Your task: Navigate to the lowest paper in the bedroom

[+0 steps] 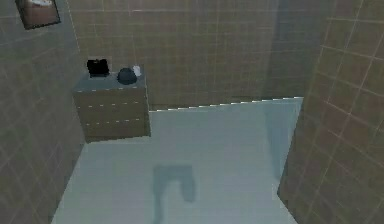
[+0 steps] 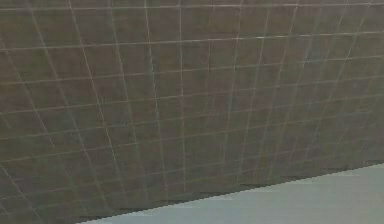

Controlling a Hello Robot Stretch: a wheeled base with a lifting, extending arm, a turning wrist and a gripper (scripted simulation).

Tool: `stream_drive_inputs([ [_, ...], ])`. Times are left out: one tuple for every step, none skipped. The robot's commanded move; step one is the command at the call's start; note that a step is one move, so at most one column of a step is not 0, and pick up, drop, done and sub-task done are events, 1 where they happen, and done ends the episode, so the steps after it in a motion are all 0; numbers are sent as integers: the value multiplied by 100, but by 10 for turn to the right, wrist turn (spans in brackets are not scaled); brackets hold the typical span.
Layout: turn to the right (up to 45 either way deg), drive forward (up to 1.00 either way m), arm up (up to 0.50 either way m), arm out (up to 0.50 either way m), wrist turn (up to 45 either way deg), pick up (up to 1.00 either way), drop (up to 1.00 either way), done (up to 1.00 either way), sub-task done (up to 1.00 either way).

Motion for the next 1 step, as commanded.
stream_drive_inputs([
  [0,100,0,0,0,0,0,0,0],
])
